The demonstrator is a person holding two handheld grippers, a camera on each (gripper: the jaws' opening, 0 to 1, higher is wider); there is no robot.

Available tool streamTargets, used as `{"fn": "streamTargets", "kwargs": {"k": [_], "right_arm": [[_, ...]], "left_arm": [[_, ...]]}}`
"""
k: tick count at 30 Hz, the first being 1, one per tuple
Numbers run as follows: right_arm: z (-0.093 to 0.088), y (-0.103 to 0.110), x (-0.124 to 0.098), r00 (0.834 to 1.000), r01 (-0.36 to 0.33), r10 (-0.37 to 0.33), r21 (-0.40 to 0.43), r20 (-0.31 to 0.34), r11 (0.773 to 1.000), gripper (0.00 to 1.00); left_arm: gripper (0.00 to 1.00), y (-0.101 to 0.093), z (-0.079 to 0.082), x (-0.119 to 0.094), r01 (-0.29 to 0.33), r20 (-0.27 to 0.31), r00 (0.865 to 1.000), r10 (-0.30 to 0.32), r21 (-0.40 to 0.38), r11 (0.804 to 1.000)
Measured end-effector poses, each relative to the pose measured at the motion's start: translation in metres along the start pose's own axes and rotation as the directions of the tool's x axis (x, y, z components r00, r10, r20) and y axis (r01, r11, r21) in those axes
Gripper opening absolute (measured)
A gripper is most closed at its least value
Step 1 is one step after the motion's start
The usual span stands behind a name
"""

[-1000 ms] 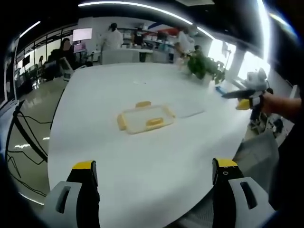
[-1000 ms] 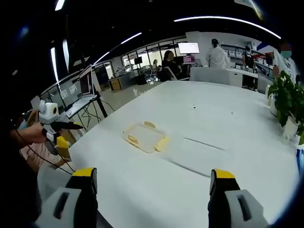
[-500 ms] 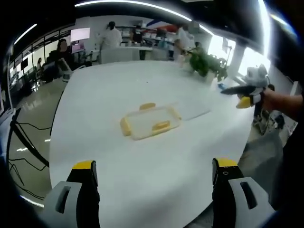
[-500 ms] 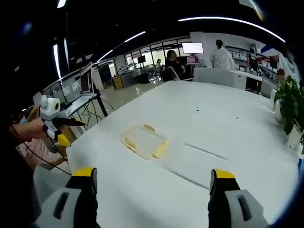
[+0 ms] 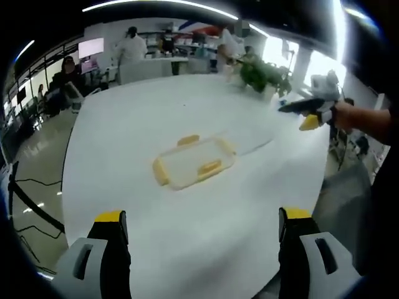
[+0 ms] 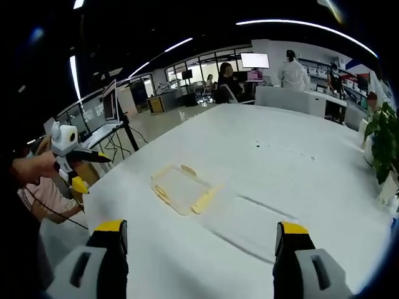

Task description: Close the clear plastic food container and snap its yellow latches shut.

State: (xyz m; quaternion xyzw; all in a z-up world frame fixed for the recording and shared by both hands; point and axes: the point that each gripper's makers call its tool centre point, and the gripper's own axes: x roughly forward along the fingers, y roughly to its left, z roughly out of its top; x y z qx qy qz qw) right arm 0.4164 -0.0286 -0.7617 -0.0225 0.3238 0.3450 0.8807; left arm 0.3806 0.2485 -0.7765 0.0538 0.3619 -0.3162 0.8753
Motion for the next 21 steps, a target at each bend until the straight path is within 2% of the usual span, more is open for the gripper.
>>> {"fn": "streamTargets", "kwargs": {"k": [9, 12, 17, 21], "right_arm": [[-0.002, -0.004, 0.009, 0.999, -0.037, 0.037, -0.024, -0.022, 0.999, 1.0], [-0.006, -0.002, 0.015, 0.997, -0.058, 0.054, -0.067, -0.054, 0.996, 0.99], [-0.002, 0.0, 0.026, 0.994, -0.092, 0.083, -0.12, -0.076, 0.989, 0.99], [0.0, 0.0, 0.036, 0.99, -0.111, 0.093, -0.185, -0.103, 0.976, 0.99]], "left_arm": [[0.99, 0.01, 0.002, 0.007, 0.002, -0.02, 1.0, -0.001, 0.023, 1.0], [0.99, 0.011, 0.003, 0.01, 0.019, -0.019, 1.0, -0.018, 0.033, 0.999], [0.99, 0.02, 0.002, 0.02, 0.031, -0.053, 0.998, -0.027, 0.078, 0.996], [0.99, 0.024, 0.005, 0.028, 0.072, -0.064, 0.996, -0.065, 0.115, 0.991]]}}
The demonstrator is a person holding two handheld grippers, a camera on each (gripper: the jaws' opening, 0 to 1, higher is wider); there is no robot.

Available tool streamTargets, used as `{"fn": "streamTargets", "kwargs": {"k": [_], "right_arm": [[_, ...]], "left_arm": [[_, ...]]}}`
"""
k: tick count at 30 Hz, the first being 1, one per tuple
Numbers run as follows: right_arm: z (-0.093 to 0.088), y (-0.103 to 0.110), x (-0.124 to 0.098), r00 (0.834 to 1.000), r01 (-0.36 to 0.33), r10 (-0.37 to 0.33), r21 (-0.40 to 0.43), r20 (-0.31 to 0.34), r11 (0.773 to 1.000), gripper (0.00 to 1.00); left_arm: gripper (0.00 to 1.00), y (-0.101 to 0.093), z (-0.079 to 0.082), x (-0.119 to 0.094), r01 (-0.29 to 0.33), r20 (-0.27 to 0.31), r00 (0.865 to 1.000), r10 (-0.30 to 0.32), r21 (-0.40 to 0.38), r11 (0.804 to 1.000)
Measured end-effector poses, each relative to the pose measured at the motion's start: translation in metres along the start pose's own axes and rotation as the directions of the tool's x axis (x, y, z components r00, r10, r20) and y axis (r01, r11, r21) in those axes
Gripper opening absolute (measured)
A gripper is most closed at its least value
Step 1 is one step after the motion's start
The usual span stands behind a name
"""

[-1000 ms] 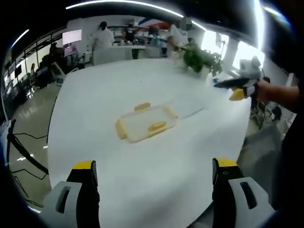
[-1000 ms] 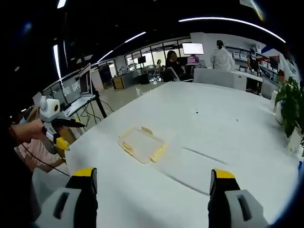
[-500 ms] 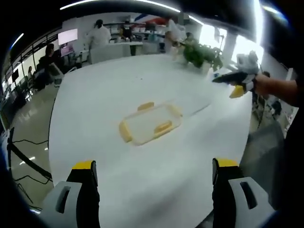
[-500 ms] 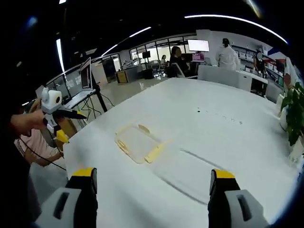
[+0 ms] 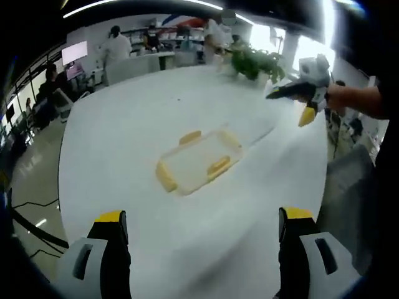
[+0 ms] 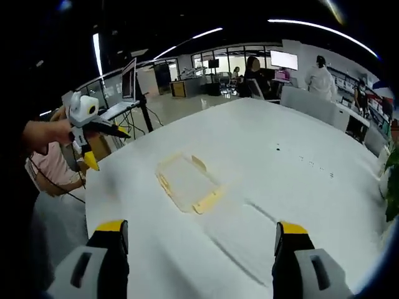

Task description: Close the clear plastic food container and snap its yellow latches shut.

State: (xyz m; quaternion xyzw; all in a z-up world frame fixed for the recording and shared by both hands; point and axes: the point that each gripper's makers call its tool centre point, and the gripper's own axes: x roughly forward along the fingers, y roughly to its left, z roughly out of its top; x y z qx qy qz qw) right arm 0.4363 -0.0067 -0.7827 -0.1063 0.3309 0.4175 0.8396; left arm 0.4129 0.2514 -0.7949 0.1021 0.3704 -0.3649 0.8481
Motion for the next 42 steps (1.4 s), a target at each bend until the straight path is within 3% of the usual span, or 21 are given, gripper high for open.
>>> {"fn": "streamTargets", "kwargs": {"k": [3, 6, 10, 16, 20, 29, 34, 42], "right_arm": [[0.004, 0.001, 0.005, 1.0, -0.014, 0.014, -0.048, -0.009, 0.999, 0.99], [0.009, -0.004, 0.009, 1.0, -0.007, 0.004, -0.148, -0.025, 0.989, 0.99], [0.013, -0.004, 0.016, 0.999, -0.036, 0.03, -0.168, -0.032, 0.985, 0.99], [0.018, 0.003, 0.028, 0.994, -0.1, 0.081, -0.286, -0.078, 0.953, 1.0], [0.022, 0.007, 0.034, 0.991, -0.128, 0.108, -0.299, -0.083, 0.946, 1.0], [0.019, 0.01, 0.046, 0.984, -0.17, 0.14, -0.337, -0.109, 0.926, 0.99], [0.017, 0.013, 0.049, 0.977, -0.204, 0.161, -0.379, -0.143, 0.903, 0.99], [0.019, 0.011, 0.05, 0.97, -0.23, 0.176, -0.407, -0.165, 0.884, 0.99]], "left_arm": [[0.99, 0.007, 0.0, 0.005, 0.008, -0.027, 1.0, -0.006, 0.057, 0.998], [0.99, 0.014, 0.001, 0.012, 0.021, -0.037, 0.999, -0.018, 0.073, 0.997], [0.99, 0.019, 0.0, 0.018, 0.038, -0.051, 0.998, -0.033, 0.109, 0.993], [0.99, 0.025, -0.002, 0.024, 0.075, -0.097, 0.994, -0.055, 0.223, 0.972], [0.99, 0.027, -0.002, 0.027, 0.099, -0.118, 0.991, -0.069, 0.268, 0.958], [0.99, 0.03, -0.005, 0.031, 0.128, -0.139, 0.986, -0.091, 0.281, 0.951], [0.99, 0.03, -0.009, 0.033, 0.172, -0.179, 0.977, -0.117, 0.337, 0.926], [0.99, 0.029, -0.011, 0.036, 0.219, -0.209, 0.967, -0.149, 0.37, 0.903]]}}
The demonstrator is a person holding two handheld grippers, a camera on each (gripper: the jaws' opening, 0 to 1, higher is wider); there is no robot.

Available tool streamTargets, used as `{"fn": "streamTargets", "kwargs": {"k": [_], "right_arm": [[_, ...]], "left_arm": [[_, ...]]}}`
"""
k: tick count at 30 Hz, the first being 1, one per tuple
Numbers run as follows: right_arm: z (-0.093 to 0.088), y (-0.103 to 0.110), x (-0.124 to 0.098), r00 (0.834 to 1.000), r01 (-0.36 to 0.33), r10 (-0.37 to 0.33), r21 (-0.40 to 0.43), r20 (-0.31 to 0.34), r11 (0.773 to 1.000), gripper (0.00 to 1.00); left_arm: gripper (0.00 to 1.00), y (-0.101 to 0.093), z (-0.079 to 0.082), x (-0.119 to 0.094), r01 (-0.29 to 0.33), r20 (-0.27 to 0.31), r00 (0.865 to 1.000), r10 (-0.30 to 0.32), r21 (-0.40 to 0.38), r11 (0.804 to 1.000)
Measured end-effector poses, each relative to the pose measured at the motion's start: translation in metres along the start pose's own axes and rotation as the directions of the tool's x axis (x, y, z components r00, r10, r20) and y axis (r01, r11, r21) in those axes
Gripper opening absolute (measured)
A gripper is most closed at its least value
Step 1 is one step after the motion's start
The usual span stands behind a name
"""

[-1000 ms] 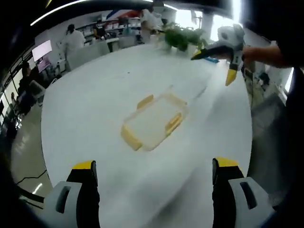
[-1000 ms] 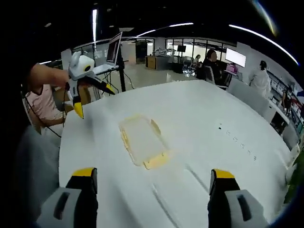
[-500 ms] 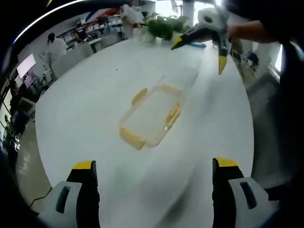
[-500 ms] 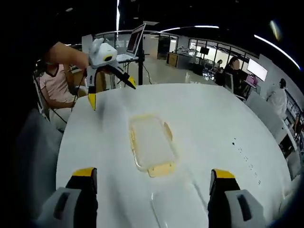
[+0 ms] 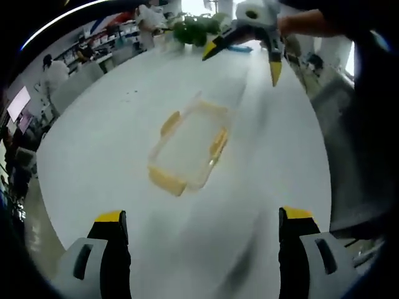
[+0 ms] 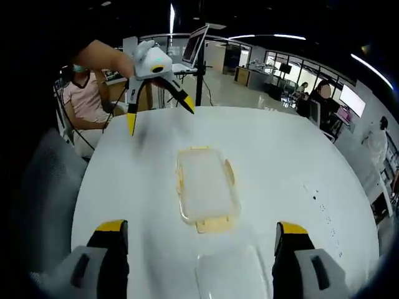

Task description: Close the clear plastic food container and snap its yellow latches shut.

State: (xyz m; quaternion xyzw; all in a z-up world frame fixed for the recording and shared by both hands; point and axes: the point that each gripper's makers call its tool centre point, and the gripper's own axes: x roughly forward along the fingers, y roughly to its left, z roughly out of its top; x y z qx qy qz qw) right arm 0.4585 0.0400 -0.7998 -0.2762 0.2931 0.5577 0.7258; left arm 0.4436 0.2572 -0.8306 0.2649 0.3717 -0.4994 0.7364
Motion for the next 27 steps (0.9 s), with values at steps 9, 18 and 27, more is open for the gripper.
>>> {"fn": "streamTargets", "kwargs": {"k": [9, 18, 27], "right_arm": [[0.001, -0.001, 0.007, 1.0, -0.024, 0.024, -0.016, -0.008, 1.0, 0.99], [0.007, -0.003, 0.023, 0.998, -0.059, 0.058, -0.025, -0.016, 0.998, 0.97], [0.002, -0.006, 0.036, 0.994, -0.085, 0.082, -0.044, -0.073, 0.995, 0.87]], "left_arm": [[0.99, 0.003, -0.003, 0.005, 0.02, -0.018, 1.0, -0.019, 0.027, 0.999], [0.99, 0.01, -0.001, 0.017, 0.042, -0.027, 0.999, -0.041, 0.05, 0.998], [0.94, 0.016, -0.002, 0.027, 0.093, -0.045, 0.995, -0.09, 0.073, 0.993]]}}
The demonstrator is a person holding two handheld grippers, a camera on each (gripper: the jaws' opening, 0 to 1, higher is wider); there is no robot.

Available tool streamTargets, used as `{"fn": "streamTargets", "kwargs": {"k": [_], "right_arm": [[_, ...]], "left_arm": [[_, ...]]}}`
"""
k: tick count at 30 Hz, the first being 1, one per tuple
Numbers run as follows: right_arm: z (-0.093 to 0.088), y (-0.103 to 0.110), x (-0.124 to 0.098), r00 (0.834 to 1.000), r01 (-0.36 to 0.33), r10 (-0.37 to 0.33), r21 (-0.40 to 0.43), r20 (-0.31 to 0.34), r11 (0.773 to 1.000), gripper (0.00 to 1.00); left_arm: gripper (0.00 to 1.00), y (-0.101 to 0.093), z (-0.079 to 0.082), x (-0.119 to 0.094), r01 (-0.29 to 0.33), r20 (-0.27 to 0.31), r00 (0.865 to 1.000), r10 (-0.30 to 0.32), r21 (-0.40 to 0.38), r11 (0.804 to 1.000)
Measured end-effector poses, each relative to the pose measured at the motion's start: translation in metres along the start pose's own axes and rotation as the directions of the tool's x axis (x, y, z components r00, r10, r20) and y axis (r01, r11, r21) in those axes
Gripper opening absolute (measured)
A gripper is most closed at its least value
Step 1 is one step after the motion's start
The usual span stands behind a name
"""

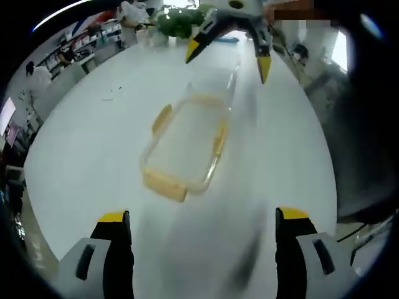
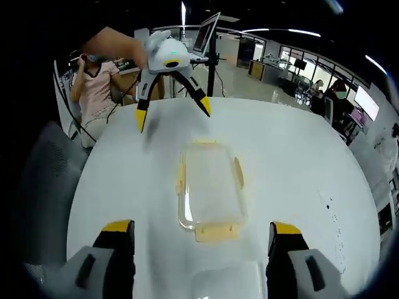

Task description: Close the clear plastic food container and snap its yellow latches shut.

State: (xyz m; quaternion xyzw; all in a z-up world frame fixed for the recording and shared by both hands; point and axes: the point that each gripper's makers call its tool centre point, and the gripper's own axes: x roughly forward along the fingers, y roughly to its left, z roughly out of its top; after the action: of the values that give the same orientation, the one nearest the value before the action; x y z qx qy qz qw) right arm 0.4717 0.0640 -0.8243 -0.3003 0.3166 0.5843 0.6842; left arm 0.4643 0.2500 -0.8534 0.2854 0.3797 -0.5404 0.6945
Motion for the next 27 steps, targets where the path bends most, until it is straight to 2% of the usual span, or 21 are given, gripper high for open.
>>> {"fn": "streamTargets", "kwargs": {"k": [5, 8, 9, 10, 16, 19, 20, 22, 25, 27], "right_arm": [[-0.001, -0.002, 0.003, 0.999, -0.013, 0.013, -0.007, -0.036, 1.0, 0.78], [-0.001, -0.002, 0.005, 0.998, -0.031, 0.03, -0.016, -0.048, 0.999, 0.7], [0.0, -0.002, 0.006, 0.998, -0.034, 0.032, -0.034, -0.051, 0.999, 0.67], [0.0, -0.002, 0.007, 0.998, -0.037, 0.035, -0.039, -0.054, 0.999, 0.64], [-0.004, -0.01, 0.018, 0.994, -0.03, 0.024, -0.053, -0.105, 0.998, 0.62], [-0.002, -0.011, 0.024, 0.993, -0.043, 0.037, -0.05, -0.115, 0.998, 0.6], [-0.004, -0.012, 0.027, 0.991, -0.049, 0.042, -0.05, -0.127, 0.998, 0.58], [-0.012, -0.015, 0.031, 0.986, -0.045, 0.036, -0.055, -0.164, 0.997, 0.53], [-0.023, -0.017, 0.035, 0.976, -0.048, 0.042, -0.019, -0.215, 0.999, 0.54], [-0.024, -0.018, 0.037, 0.974, -0.049, 0.045, -0.014, -0.222, 0.999, 0.54]], "left_arm": [[0.89, 0.001, 0.003, 0.0, 0.026, -0.008, 1.0, -0.025, 0.048, 0.999], [0.89, 0.003, 0.003, 0.002, 0.049, -0.015, 0.999, -0.048, 0.047, 0.998], [0.9, 0.0, 0.007, 0.003, 0.073, 0.003, 0.997, -0.073, 0.049, 0.996], [0.88, 0.002, 0.007, 0.003, 0.068, -0.004, 0.998, -0.068, 0.053, 0.996], [0.7, 0.011, 0.003, 0.011, 0.104, -0.048, 0.994, -0.1, 0.093, 0.99], [0.67, 0.018, 0.005, 0.015, 0.11, -0.066, 0.993, -0.103, 0.123, 0.986], [0.64, 0.019, 0.006, 0.016, 0.12, -0.07, 0.991, -0.112, 0.129, 0.984], [0.64, 0.025, 0.009, 0.02, 0.111, -0.081, 0.992, -0.099, 0.155, 0.982], [0.62, 0.031, 0.008, 0.025, 0.111, -0.095, 0.991, -0.096, 0.171, 0.979], [0.6, 0.034, 0.007, 0.028, 0.107, -0.108, 0.991, -0.085, 0.218, 0.97]]}}
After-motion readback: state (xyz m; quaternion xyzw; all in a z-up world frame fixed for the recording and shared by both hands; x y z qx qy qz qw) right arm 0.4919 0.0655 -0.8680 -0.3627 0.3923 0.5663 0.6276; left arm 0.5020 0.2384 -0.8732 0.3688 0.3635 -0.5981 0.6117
